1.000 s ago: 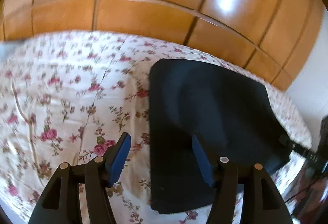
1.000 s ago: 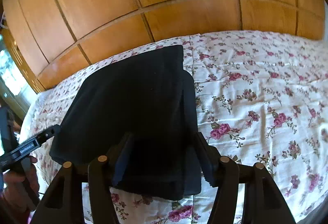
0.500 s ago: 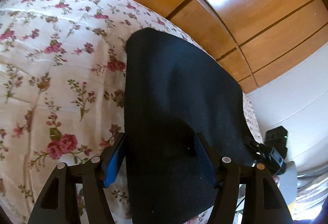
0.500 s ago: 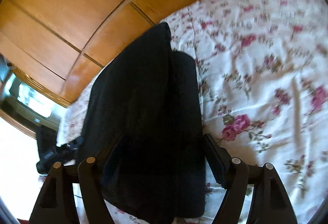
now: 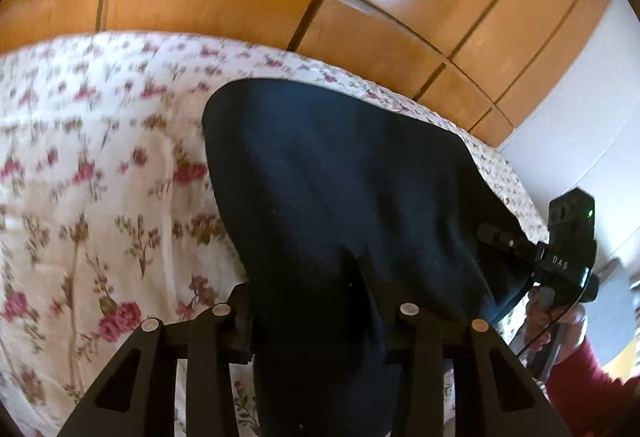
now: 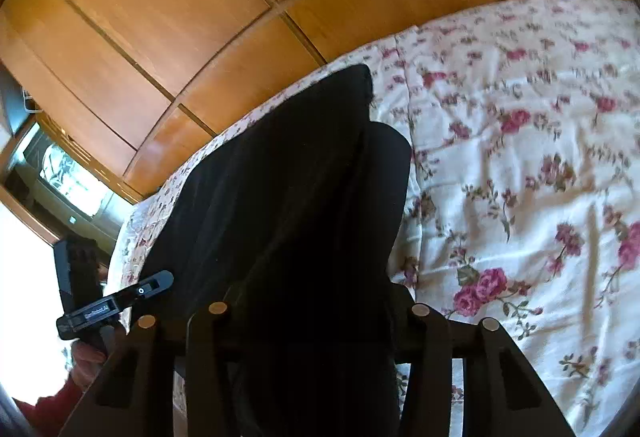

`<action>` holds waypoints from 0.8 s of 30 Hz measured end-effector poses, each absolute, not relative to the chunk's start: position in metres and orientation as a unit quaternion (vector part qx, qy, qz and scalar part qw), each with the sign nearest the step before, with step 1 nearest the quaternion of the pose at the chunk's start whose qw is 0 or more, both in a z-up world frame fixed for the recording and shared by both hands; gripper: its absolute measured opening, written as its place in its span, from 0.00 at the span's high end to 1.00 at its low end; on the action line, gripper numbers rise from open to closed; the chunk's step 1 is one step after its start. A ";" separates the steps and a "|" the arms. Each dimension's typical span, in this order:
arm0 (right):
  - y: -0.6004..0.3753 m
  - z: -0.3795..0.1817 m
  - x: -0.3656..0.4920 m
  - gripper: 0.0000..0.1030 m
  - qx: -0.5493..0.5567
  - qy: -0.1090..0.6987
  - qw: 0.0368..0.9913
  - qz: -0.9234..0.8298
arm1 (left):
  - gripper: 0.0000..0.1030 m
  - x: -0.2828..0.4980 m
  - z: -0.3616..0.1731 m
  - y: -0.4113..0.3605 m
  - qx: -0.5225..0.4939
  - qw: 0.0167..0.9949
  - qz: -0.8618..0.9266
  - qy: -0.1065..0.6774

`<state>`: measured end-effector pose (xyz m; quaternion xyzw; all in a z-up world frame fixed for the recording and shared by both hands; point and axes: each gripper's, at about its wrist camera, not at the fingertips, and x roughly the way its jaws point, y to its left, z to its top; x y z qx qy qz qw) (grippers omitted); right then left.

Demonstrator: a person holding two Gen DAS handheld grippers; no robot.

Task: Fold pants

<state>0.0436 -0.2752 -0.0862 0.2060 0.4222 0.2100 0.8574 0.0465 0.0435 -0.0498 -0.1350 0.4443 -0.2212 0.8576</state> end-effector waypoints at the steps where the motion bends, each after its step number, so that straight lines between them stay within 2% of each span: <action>1: -0.274 -0.084 0.044 0.56 0.207 0.417 0.860 0.210 | 0.62 0.047 -0.044 0.041 -0.127 0.861 -0.222 0.439; 10: -0.276 -0.048 0.068 0.56 0.169 0.359 0.892 0.215 | 0.62 0.088 -0.012 0.018 -0.088 0.889 -0.218 0.394; 19: -0.285 -0.029 0.156 0.56 0.145 0.320 0.914 0.204 | 0.62 0.176 -0.004 0.000 -0.074 0.909 -0.191 0.363; 24: -0.291 -0.039 0.208 0.56 0.155 0.322 0.913 0.197 | 0.62 0.222 -0.016 -0.006 -0.058 0.914 -0.175 0.360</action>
